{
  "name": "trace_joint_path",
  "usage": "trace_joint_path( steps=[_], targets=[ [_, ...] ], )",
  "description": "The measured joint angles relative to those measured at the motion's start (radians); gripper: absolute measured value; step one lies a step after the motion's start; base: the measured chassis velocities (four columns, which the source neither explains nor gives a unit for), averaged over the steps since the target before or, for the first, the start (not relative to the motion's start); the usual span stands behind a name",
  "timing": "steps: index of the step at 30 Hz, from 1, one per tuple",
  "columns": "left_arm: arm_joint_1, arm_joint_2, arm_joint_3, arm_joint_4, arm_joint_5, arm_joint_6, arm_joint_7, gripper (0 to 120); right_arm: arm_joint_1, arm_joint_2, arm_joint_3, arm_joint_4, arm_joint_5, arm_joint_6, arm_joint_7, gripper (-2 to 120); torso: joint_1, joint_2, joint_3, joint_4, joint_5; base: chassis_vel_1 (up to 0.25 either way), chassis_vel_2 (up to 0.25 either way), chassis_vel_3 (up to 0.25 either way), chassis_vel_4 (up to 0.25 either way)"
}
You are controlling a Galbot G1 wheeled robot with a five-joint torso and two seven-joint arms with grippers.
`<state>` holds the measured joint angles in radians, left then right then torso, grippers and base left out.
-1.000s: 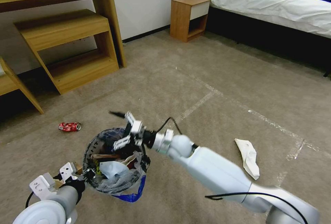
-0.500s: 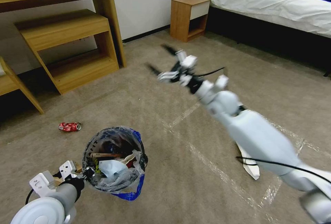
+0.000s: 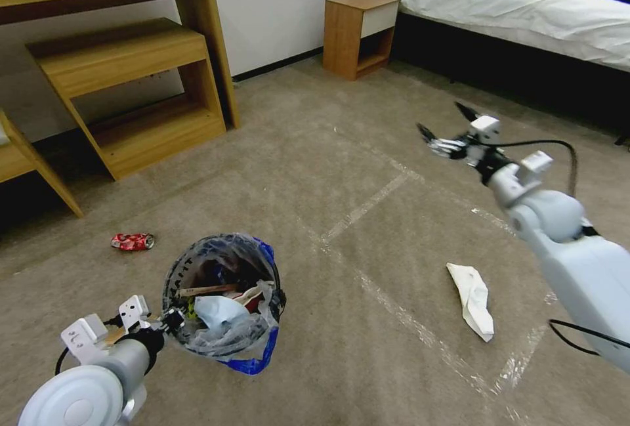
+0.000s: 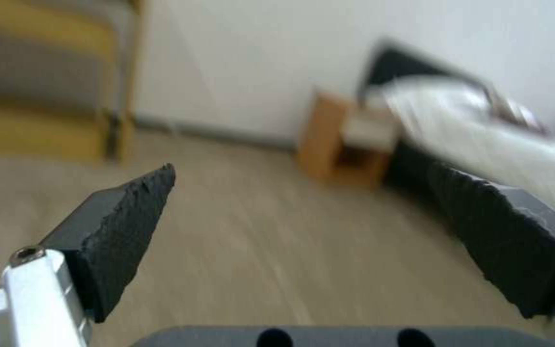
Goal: Pick up the trash bin and place the garbage on the floor into it.
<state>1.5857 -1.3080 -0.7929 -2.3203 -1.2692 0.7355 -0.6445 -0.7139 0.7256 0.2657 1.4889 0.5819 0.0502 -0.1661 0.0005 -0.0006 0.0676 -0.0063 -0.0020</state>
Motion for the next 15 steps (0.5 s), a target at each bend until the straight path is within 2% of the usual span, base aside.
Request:
trace_joint_path(
  steps=[7, 9, 10, 15],
  targets=[
    [0.002, 0.021, -0.001, 0.000, -0.014, 0.000, 0.001, 0, -0.049, -0.037, -0.042, -0.138, 0.047, -0.091, 0.048, 100, 0.000, 0.000, 0.000, 0.0003, 0.0001, 0.000, 0.000, 0.000, 0.000],
    [0.008, 0.028, -0.003, -0.001, -0.018, 0.000, 0.001, 0, -0.092, -0.054, -0.056, -0.161, 0.100, -0.179, 0.053, 100, 0.000, 0.000, 0.000, 0.0002, -0.0002, 0.000, 0.000, 0.000, 0.000],
    [0.008, 0.028, -0.003, -0.001, -0.018, 0.000, 0.001, 0, -0.092, -0.054, -0.056, -0.161, 0.100, -0.179, 0.053, 100, 0.000, 0.000, 0.000, 0.0002, -0.0002, 0.000, 0.000, 0.000, 0.000],
    [0.017, 0.032, -0.005, -0.004, -0.019, 0.000, 0.000, 0, -0.178, -0.053, -0.081, -0.181, 0.201, -0.307, 0.090, 100, 0.000, 0.000, 0.000, -0.0001, -0.0002, 0.000, 0.000, 0.000, 0.000]
  ],
)
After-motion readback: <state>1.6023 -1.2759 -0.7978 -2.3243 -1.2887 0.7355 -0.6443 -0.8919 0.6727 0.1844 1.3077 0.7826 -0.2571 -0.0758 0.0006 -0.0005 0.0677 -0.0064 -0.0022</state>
